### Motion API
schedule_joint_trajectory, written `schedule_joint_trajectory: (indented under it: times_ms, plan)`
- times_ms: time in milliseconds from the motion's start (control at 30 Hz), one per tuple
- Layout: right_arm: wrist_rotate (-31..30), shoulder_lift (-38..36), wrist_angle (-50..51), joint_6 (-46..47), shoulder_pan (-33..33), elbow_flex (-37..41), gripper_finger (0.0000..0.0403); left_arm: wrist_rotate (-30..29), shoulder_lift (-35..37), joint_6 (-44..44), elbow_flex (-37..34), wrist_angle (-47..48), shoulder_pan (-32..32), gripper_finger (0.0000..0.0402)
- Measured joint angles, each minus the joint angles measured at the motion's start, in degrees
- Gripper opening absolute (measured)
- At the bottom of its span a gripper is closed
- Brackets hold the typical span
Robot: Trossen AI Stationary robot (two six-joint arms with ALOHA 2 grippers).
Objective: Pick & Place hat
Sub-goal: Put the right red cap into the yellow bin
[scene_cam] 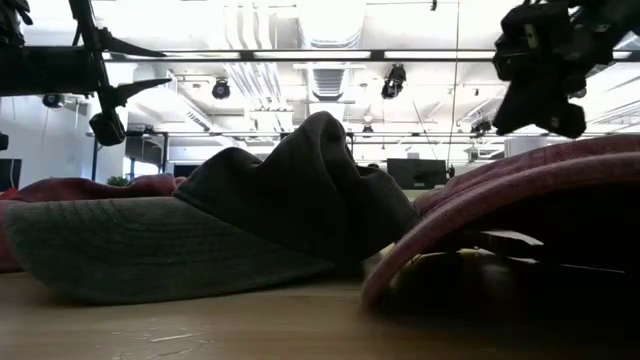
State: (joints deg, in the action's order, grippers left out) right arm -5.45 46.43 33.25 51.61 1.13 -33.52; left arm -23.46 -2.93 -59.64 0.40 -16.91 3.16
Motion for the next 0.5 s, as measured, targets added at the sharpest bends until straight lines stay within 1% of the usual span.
schedule_joint_trajectory:
  times_ms: [133, 300, 400, 500]
  plan:
    - [4.60, 5.39, 0.38, -2.12, 0.16, -1.90, 0.0091, 0.52, -0.90, -2.26, 0.00, 0.04, 0.00, 0.0142]
    - [10.96, 11.19, 0.46, -3.49, 0.88, -2.91, 0.0136, 5.76, -3.14, -5.37, 0.00, 0.42, -0.02, 0.0142]
    - [13.83, 13.85, 0.68, -4.71, 3.07, -3.70, 0.0162, 6.25, -4.83, -6.76, 0.00, 1.07, -0.02, 0.0142]
    - [14.51, 16.15, 0.95, -5.35, 6.06, -4.76, 0.0182, 6.33, -6.67, -8.02, 0.00, 2.07, -0.02, 0.0142]
